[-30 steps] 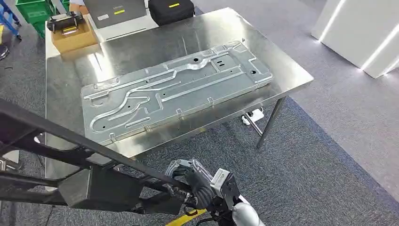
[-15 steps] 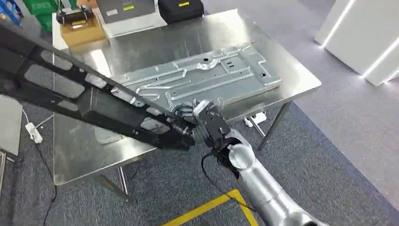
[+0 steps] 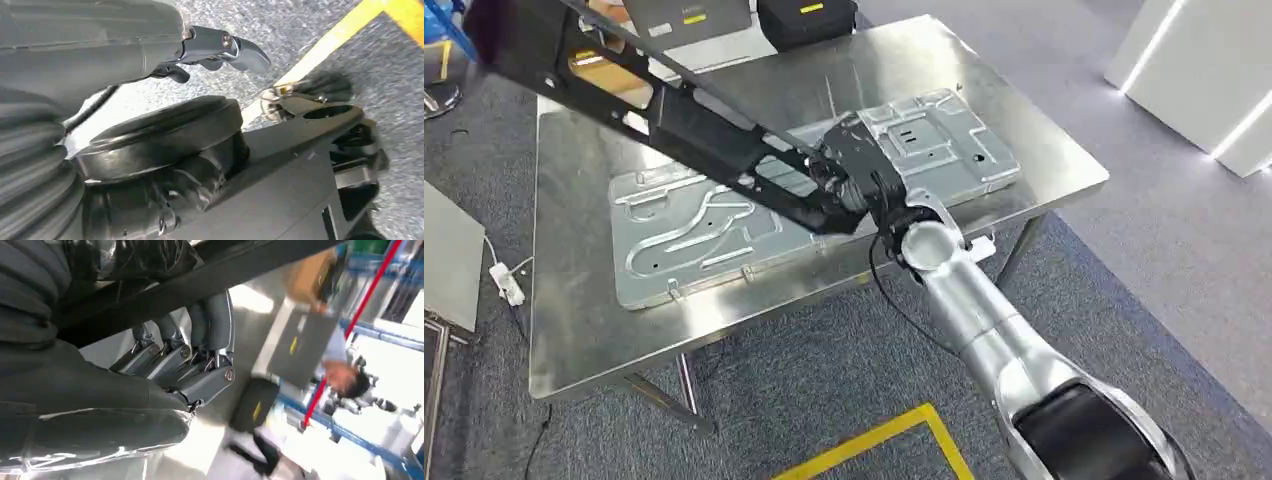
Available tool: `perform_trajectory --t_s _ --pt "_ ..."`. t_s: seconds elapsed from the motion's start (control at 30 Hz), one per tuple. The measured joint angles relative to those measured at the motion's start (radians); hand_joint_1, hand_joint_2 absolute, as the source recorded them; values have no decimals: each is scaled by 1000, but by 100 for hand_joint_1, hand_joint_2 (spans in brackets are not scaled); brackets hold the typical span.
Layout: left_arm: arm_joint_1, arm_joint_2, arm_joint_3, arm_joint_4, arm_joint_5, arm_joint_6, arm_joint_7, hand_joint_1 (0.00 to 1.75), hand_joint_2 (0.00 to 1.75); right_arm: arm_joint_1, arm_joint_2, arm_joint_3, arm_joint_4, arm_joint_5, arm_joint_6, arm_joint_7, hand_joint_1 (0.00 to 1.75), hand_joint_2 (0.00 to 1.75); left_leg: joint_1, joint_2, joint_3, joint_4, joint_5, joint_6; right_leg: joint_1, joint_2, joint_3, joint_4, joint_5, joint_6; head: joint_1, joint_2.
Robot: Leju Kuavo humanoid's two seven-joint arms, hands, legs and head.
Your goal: Take the parts from the cabinet and place them on the table.
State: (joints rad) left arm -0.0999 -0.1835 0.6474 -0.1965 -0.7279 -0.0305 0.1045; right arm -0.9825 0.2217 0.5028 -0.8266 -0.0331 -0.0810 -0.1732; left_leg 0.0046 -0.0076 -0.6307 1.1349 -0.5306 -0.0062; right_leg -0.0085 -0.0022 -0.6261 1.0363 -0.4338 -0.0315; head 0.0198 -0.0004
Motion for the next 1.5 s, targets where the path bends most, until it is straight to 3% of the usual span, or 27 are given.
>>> perform_trajectory --t_s 0.07,0.1,0.17,0.23,0.3,0.37,0.43,0.5,0.57,0.6,0.63,0.67,0.73,0.77,0.87,0.97,1.0,1.07,1.1,1.13,1.17,1.23,1.27,1.33,1.4,1.43,1.5 --pt "-7 0 0 0 -2 -2 0 0 175 -21 12 1 41 62 -66 5 155 175 2 0 -77 149 -54 -7 3 -4 1 0 -2 -3 0 0" --pt "-12 0 -1 0 -6 -3 2 0 175 -29 16 6 66 109 -103 11 155 175 2 1 -101 190 -55 -9 3 -5 1 1 -3 -4 0 0" --pt "-12 0 -2 0 -10 -6 4 0 175 -38 26 23 101 204 -174 24 155 175 5 2 -78 126 8 -8 3 -4 5 2 -6 -3 0 0" --pt "-13 0 -7 0 -21 -10 10 0 175 -48 33 53 136 364 -289 56 155 175 8 4 1 -54 107 -4 3 -1 10 6 -11 2 0 0" --pt "-11 -2 -12 0 -29 -14 13 0 175 -55 35 75 164 501 -375 89 155 175 0 5 25 -110 91 3 8 1 1 10 -10 11 0 0" --pt "-12 -3 -17 0 -35 -15 14 0 175 -52 35 92 186 634 -443 130 155 175 -2 2 20 -107 89 12 7 -2 -1 4 -7 20 0 0" --pt "-14 -6 -20 0 -42 -15 15 0 175 -50 35 113 208 770 -500 178 155 175 9 3 30 -123 98 28 8 -4 -3 9 -15 33 0 0" --pt "-17 -8 -24 0 -48 -16 17 0 175 -50 35 132 231 876 -557 215 155 175 6 3 32 -125 98 41 6 2 -42 99 -68 37 0 0" --pt "-17 -10 -25 0 -52 -16 19 0 175 -41 35 145 248 943 -589 250 155 175 4 4 32 -123 96 44 5 2 -122 259 -132 41 1 0" --pt "-17 -10 -25 0 -53 -16 19 0 175 -33 33 148 252 979 -595 264 155 175 4 4 32 -122 95 45 4 2 -153 314 -142 42 1 0" --pt "-17 -10 -25 0 -54 -16 20 0 175 -24 30 147 257 1037 -596 278 155 175 4 2 32 -120 93 45 3 2 -160 317 -127 42 1 0" --pt "-17 -11 -25 0 -57 -16 20 0 175 -16 27 145 260 1098 -596 281 155 175 4 1 33 -118 91 46 3 2 -142 271 -90 40 1 0" --pt "-17 -14 -26 0 -60 -16 20 0 175 -5 26 132 261 1178 -597 280 155 175 4 -2 35 -111 85 41 3 2 -71 116 -7 35 1 0" --pt "-17 -15 -26 0 -61 -16 20 0 175 -5 26 122 261 1213 -598 278 155 175 4 -2 35 -107 80 36 4 2 -34 26 11 30 1 0" --pt "-18 -17 -26 0 -64 -16 21 0 175 1 30 81 262 1256 -605 271 155 175 -1 -2 30 -107 79 24 11 3 -25 15 5 23 0 0" --pt "-21 -17 -26 0 -67 -16 21 0 175 11 34 29 262 1272 -606 259 155 175 0 0 26 -91 64 7 4 3 -12 -2 1 2 1 0" --pt "-21 -17 -26 0 -68 -16 21 0 175 11 35 15 262 1273 -606 257 155 175 0 0 0 -39 40 4 3 3 -9 -3 -6 -6 0 0" --pt "-20 -17 -25 0 -68 -16 17 0 175 17 35 -8 263 1277 -606 253 155 175 1 0 -79 122 -18 -1 6 -1 4 -2 -12 -9 0 0" --pt "-24 -17 -25 0 -68 -16 15 0 175 23 36 -16 265 1277 -606 251 155 175 1 0 -116 190 -36 -3 8 -3 11 -2 -17 -9 1 0" --pt "-26 -17 -25 0 -68 -16 13 0 175 29 36 -21 265 1278 -606 249 155 175 1 0 -131 211 -26 -4 9 -3 18 -2 -21 -8 0 0" --pt "-26 -17 -25 0 -68 -16 13 0 175 33 38 -26 265 1280 -606 245 155 175 1 1 -121 178 8 -2 9 -3 27 1 -21 -7 0 0" --pt "-24 -17 -25 0 -69 -16 15 0 175 33 43 -37 266 1282 -606 242 155 175 1 2 -45 0 122 4 7 2 43 5 -34 -3 0 0" --pt "-20 -16 -25 0 -69 -16 15 0 175 33 45 -43 267 1283 -606 242 155 175 1 2 -20 -68 145 7 6 3 46 4 -40 0 1 0" --pt "-19 -17 -26 0 -70 -17 15 0 175 31 45 -51 270 1284 -610 242 155 175 -8 2 3 -104 118 15 11 7 37 5 -40 9 0 0" --pt "-17 -17 -25 0 -70 -18 15 0 175 34 45 -56 274 1283 -611 241 155 175 -10 1 -1 -107 112 20 8 7 36 -2 -39 17 0 0" --pt "-18 -17 -25 0 -70 -18 14 0 175 34 46 -56 275 1283 -611 238 155 175 -2 1 6 -119 114 29 12 7 39 -2 -44 24 0 0" --pt "-19 -18 -25 0 -71 -18 15 0 175 32 46 -58 277 1281 -611 236 155 175 1 3 22 -131 114 39 10 5 19 51 -75 31 2 0"
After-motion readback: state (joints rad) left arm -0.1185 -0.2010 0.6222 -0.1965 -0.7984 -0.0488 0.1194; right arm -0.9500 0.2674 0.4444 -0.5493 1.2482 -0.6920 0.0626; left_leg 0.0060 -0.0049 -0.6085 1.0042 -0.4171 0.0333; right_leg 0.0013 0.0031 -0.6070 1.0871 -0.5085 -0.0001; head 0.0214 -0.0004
